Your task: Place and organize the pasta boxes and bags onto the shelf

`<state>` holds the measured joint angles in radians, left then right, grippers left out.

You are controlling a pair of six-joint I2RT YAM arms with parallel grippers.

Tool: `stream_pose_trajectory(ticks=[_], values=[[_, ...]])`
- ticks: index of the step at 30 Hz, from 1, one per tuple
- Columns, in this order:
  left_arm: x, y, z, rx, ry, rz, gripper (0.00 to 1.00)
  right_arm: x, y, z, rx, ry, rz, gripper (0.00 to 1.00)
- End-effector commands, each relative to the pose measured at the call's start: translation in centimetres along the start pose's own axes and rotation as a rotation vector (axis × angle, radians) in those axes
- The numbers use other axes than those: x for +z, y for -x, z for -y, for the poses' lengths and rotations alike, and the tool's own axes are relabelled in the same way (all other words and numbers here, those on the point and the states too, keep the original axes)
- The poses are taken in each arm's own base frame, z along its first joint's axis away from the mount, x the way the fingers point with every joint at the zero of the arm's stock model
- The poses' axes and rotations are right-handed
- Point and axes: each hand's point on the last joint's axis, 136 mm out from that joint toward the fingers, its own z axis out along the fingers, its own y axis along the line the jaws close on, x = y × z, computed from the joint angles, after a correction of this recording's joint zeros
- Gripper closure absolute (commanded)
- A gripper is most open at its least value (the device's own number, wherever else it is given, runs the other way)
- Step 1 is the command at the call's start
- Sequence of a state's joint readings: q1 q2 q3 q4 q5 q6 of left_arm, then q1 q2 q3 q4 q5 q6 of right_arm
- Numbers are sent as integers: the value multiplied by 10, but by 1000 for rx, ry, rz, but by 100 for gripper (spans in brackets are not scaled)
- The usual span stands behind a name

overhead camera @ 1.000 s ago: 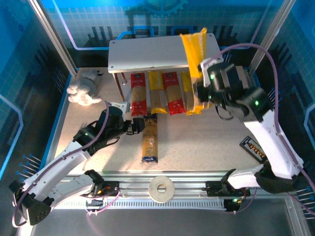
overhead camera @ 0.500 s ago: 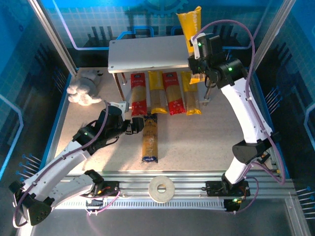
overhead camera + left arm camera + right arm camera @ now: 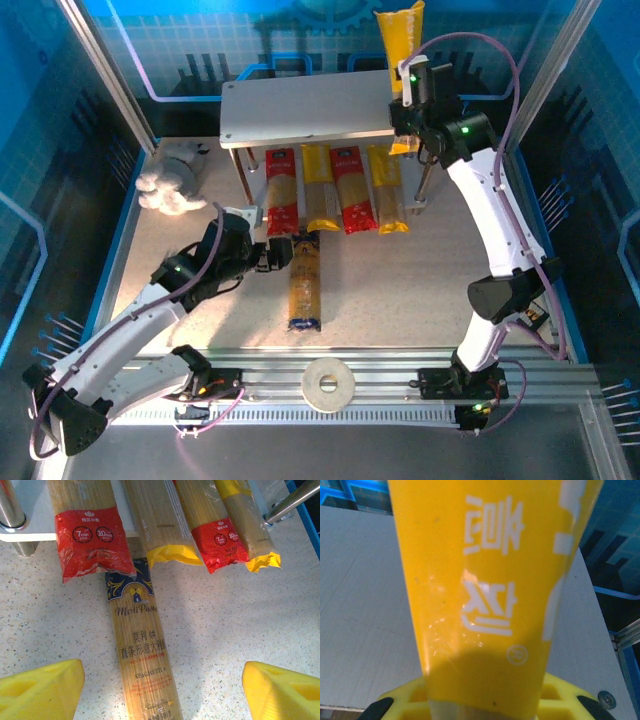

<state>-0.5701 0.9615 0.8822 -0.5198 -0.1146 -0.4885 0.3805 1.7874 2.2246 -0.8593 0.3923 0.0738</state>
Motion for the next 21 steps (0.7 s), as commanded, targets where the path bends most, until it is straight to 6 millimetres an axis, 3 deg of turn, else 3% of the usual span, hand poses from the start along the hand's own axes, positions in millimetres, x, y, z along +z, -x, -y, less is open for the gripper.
stream_pose_trajectory(ticks=[1,12,21], values=[[-3,7,3,3,-8,8,16,0,51,13,83,-15,186,94],[-3,7,1,0,-5,6,16,33,34,3,86,1,129,66],[-6,8,-1,1,-6,13,16,44,30,-1,88,-8,117,65]])
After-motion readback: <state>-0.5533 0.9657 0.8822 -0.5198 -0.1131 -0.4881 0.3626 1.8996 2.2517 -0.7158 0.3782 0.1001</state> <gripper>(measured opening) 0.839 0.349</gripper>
